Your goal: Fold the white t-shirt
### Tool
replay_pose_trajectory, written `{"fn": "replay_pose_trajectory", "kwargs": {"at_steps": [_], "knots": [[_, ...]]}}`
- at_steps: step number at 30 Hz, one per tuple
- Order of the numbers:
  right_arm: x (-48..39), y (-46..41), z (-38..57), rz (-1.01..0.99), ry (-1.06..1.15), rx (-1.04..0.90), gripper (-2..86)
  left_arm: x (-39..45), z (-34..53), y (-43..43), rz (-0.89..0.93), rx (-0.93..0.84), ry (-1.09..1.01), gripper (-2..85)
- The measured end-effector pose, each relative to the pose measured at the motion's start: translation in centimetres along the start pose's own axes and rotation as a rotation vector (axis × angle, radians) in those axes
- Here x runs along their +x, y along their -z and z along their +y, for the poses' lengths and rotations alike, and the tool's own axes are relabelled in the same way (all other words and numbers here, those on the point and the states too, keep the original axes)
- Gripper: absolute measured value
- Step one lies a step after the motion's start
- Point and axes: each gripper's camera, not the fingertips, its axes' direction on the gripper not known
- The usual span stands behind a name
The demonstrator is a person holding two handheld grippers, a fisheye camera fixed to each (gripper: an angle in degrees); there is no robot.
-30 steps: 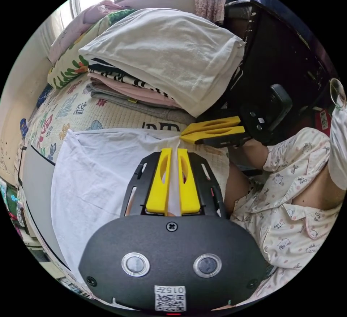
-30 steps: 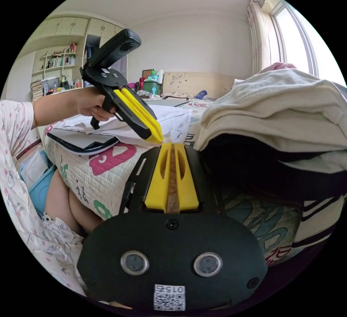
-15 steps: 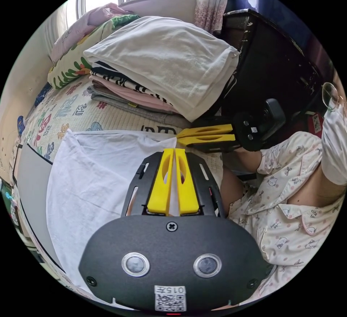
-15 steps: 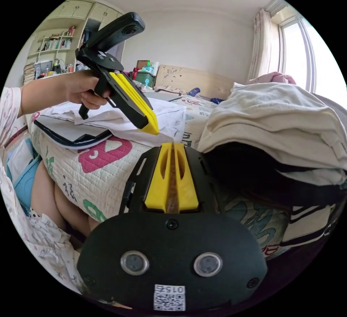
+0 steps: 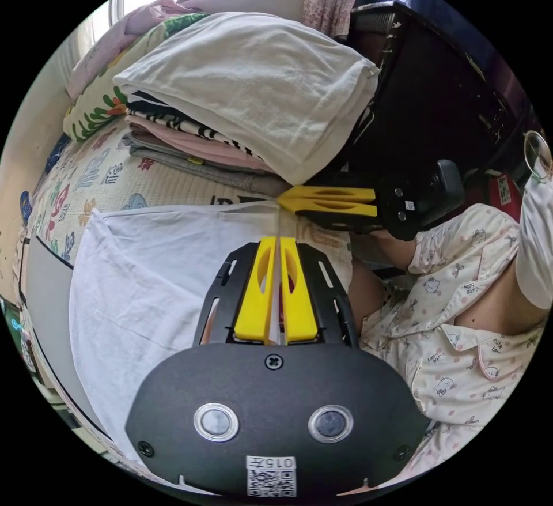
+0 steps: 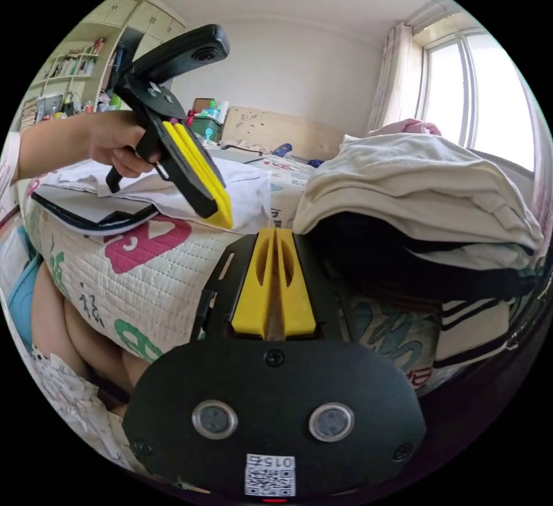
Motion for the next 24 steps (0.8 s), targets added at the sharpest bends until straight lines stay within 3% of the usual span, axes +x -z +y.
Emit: {"fn": "replay_pose_trajectory", "kwargs": {"at_steps": [3,6,12,20,24], "knots": [[1.3,0.2,0.2,-0.068,-0.024,-0.014,2.6,1.2,-1.9,-0.6,-0.01,-0.027,-0.018,0.3],[4.2,0.7,0.9,-0.264,-0.137,0.032,7.7,2.0,-3.4,-0.2,0.026,-0.015,-0.028,2.7],[5.0,-2.3,0.9,-0.278,-0.15,-0.008,8.6,2.9,-5.7,2.4,0.097,0.076,0.013,6.7],[5.1,-6.0,1.9,-0.176,-0.121,-0.023,3.5,0.8,-10.3,8.5,-0.16,0.274,0.218,7.1],[6.7,-6.7,3.7,-0.204,-0.167,0.01,0.0,-3.2,-14.9,8.4,-0.275,0.255,0.361,7.4]]}}
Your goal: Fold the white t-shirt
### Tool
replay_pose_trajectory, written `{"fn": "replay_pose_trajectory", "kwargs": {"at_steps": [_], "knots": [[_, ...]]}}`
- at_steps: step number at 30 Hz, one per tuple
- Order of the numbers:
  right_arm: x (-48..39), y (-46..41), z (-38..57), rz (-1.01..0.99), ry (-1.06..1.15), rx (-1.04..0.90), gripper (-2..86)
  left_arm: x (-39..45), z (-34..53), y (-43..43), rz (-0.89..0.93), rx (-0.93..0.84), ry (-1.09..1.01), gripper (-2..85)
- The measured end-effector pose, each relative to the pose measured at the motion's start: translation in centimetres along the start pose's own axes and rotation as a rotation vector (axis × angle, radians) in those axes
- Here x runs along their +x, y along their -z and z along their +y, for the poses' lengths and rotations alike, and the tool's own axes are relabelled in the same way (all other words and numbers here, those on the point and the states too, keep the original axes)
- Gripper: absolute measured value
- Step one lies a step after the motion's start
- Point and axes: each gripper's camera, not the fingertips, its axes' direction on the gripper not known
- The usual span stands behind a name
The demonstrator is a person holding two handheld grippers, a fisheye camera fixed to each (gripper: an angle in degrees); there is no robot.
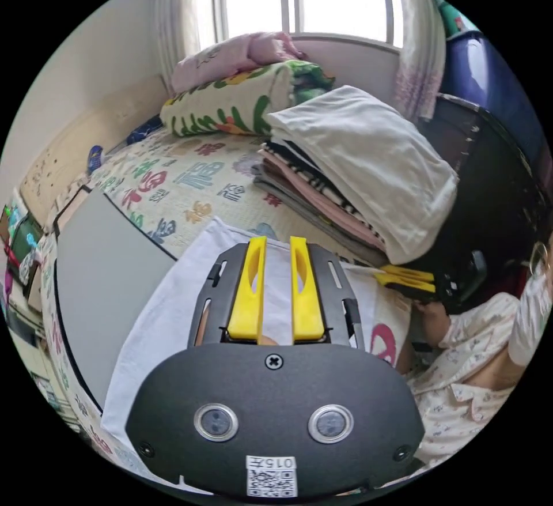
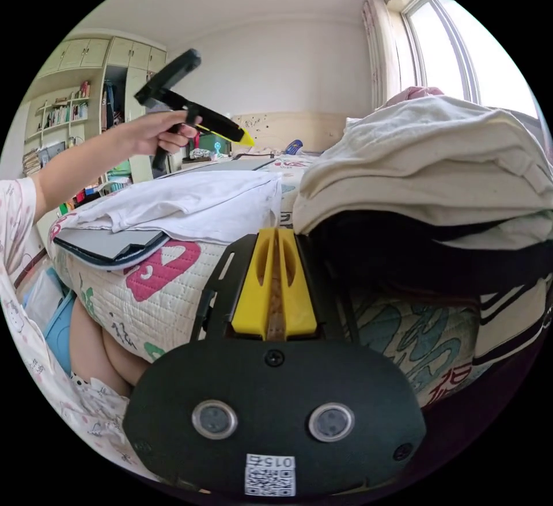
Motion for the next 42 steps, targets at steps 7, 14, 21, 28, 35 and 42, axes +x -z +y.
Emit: {"fn": "replay_pose_trajectory", "kwargs": {"at_steps": [7,14,21,28,35,42], "knots": [[1.8,-1.2,2.8,0.042,0.002,0.023,-0.8,-0.5,-11.2,-9.4,-0.121,-0.173,0.129,9.5],[5.0,-1.0,6.4,0.017,-0.03,0.071,-0.5,4.3,-16.7,-12.8,-0.219,-0.257,0.124,3.0],[7.5,2.5,9.6,0.056,-0.024,0.164,-0.5,12.0,-21.3,-5.0,-0.24,-0.095,0.04,1.3],[9.1,11.2,11.7,0.21,-0.009,0.373,-0.3,19.4,-26.9,8.7,-0.076,0.214,0.026,0.9],[4.3,14.4,13.6,-0.218,0.082,0.529,-0.3,19.1,-26.0,22.8,0.038,0.366,0.061,0.8],[-7.8,3.7,15.7,-0.566,0.218,0.346,-0.2,9.5,-17.3,33.1,-0.008,0.348,0.234,0.9]]}}
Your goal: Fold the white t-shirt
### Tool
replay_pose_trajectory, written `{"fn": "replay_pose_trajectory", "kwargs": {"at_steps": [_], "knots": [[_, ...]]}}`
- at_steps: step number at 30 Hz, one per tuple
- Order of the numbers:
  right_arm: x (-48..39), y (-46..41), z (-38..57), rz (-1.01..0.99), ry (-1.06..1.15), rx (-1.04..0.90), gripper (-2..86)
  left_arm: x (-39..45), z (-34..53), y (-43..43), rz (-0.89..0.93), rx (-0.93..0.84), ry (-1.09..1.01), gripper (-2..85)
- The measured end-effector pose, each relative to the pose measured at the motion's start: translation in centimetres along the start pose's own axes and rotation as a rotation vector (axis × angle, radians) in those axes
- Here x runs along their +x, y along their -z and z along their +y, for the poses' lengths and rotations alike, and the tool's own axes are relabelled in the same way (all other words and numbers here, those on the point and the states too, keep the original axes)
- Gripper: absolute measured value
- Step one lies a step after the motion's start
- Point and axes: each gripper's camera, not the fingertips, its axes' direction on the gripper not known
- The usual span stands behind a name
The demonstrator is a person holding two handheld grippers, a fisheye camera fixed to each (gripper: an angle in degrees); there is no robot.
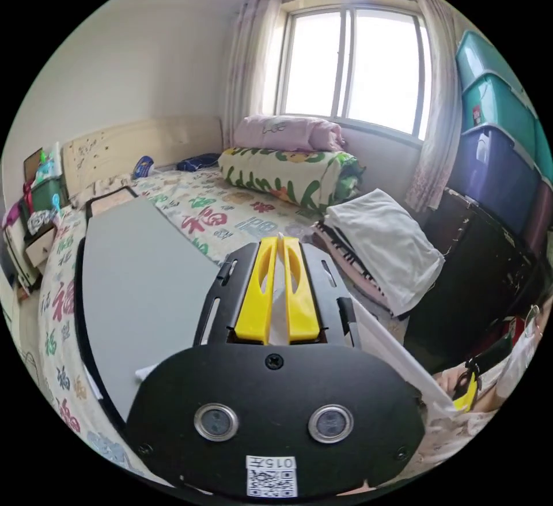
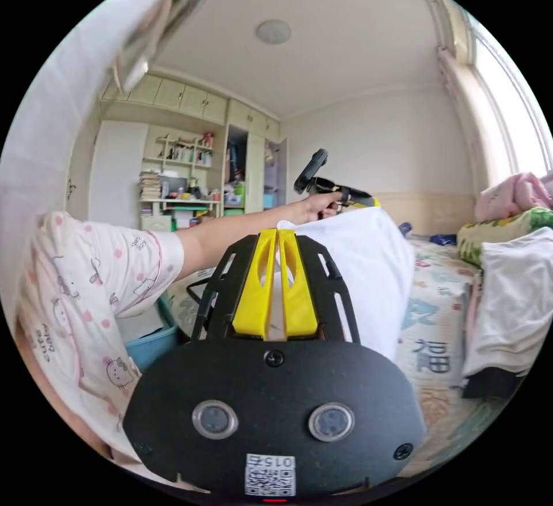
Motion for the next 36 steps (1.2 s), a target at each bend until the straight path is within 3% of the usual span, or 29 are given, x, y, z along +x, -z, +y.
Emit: {"fn": "replay_pose_trajectory", "kwargs": {"at_steps": [5,10,16,21,25,29,36], "knots": [[-4.3,-12.6,5.9,-0.132,0.001,-0.199,-0.1,-11.3,4.9,6.8,-0.057,0.005,0.221,1.0],[-5.1,-20.1,11.2,-0.204,-0.039,-0.339,0.0,-16.0,7.0,8.2,-0.094,-0.083,0.269,1.1],[-5.9,-23.7,16.0,-0.199,-0.009,-0.417,0.0,-15.7,4.7,9.0,-0.027,-0.128,0.235,2.1],[-6.7,-26.1,19.9,-0.182,0.045,-0.463,-0.1,-15.0,3.0,11.6,0.07,-0.048,0.304,8.3],[-6.1,-28.0,22.8,-0.156,0.06,-0.494,-0.1,-11.7,1.1,10.2,-0.006,-0.246,0.231,11.5],[-4.5,-28.9,25.1,-0.155,0.05,-0.497,0.0,-9.5,0.3,10.0,-0.091,-0.344,0.164,5.4],[-2.2,-30.3,27.0,-0.134,0.008,-0.473,0.1,-6.0,-2.0,13.8,-0.073,-0.147,0.105,0.9]]}}
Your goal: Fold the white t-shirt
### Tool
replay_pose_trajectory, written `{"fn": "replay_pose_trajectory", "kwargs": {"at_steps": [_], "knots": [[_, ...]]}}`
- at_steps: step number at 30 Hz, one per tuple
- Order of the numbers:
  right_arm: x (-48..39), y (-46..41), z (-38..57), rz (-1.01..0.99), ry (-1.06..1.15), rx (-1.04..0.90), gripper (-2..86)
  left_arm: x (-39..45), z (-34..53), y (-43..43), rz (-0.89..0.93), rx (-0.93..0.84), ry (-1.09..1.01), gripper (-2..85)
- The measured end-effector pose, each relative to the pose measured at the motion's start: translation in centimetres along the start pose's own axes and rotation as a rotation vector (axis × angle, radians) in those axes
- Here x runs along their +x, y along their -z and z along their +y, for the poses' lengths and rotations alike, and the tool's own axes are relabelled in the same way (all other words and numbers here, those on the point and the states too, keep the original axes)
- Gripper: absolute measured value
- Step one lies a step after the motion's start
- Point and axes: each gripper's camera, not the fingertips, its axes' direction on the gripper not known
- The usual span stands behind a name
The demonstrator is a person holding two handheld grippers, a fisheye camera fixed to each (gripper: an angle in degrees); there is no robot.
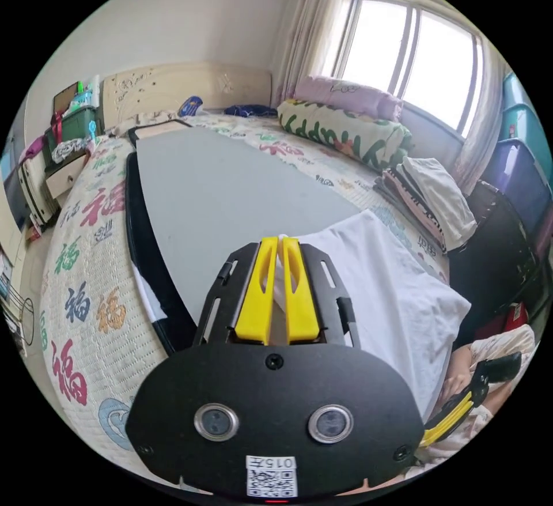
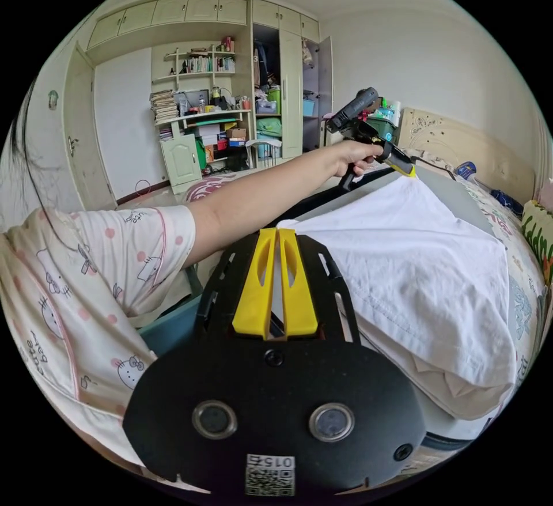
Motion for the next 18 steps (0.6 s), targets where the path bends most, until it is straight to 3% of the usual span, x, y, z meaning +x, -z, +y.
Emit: {"fn": "replay_pose_trajectory", "kwargs": {"at_steps": [7,13,18], "knots": [[2.1,-5.4,0.4,0.018,-0.093,-0.109,0.4,4.7,1.6,-3.7,-0.253,-0.193,-0.162,0.7],[3.4,-3.1,1.3,-0.36,0.019,-0.119,2.9,6.8,3.9,-2.4,-0.298,-0.187,-0.192,1.4],[6.9,5.2,3.6,-0.111,0.105,-0.018,5.4,9.1,6.7,3.5,-0.394,-0.087,-0.221,3.0]]}}
